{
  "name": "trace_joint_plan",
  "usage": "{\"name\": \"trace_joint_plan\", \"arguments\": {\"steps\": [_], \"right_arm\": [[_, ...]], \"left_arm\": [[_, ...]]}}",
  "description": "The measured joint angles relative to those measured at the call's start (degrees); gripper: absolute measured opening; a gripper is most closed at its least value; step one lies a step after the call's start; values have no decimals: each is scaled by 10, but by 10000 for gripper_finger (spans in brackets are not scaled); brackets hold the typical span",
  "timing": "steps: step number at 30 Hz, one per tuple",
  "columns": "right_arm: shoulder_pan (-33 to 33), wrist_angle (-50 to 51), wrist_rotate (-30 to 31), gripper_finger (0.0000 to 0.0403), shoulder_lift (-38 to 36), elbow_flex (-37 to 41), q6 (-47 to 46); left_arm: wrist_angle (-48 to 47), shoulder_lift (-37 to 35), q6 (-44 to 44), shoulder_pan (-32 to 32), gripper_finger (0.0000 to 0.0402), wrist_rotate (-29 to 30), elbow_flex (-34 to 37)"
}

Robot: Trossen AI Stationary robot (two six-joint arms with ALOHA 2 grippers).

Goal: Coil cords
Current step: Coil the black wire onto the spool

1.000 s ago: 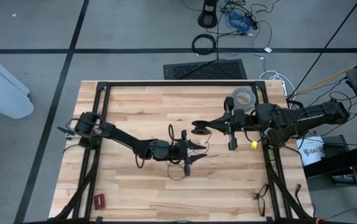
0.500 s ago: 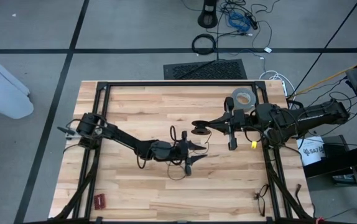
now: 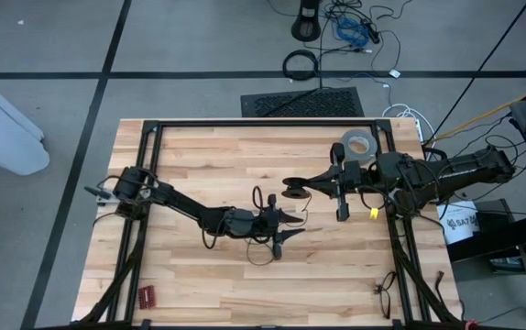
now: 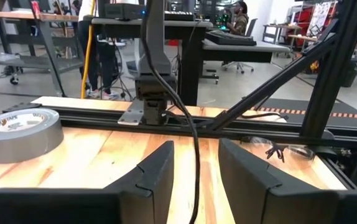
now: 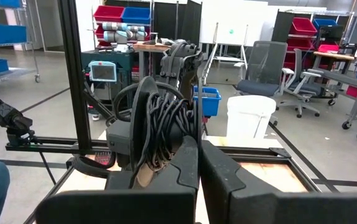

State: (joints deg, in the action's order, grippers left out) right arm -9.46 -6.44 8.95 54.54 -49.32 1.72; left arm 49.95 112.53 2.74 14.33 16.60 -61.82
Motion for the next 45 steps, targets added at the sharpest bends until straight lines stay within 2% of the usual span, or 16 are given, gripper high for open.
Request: {"name": "trace_joint_plan", "arguments": {"steps": [11, 16, 19, 22, 27, 33, 37, 41, 45], "right_arm": [[0, 0, 0, 0, 0, 0, 0], [0, 0, 0, 0, 0, 0, 0], [0, 0, 0, 0, 0, 0, 0], [0, 0, 0, 0, 0, 0, 0], [0, 7, 0, 0, 0, 0, -2], [0, 14, 0, 0, 0, 0, -12], [-3, 19, -2, 0, 0, 0, -15], [-9, 27, -2, 0, 0, 0, -15], [-13, 30, -2, 0, 0, 0, -15]], "left_arm": [[0, 0, 0, -2, 76, -5, 0], [0, 0, 2, -11, 63, -33, 0], [-1, 0, 0, -12, 47, -32, 0], [-1, 0, -2, -12, 13, -28, 0], [-22, 0, -1, -11, 6, -14, 0], [-115, -39, -1, 2, 3, 42, -1], [-236, -86, 16, 17, 2, 102, -1], [-384, -145, 75, 20, 2, 143, -1], [-487, -197, 109, 29, 1, 171, 0]]}}
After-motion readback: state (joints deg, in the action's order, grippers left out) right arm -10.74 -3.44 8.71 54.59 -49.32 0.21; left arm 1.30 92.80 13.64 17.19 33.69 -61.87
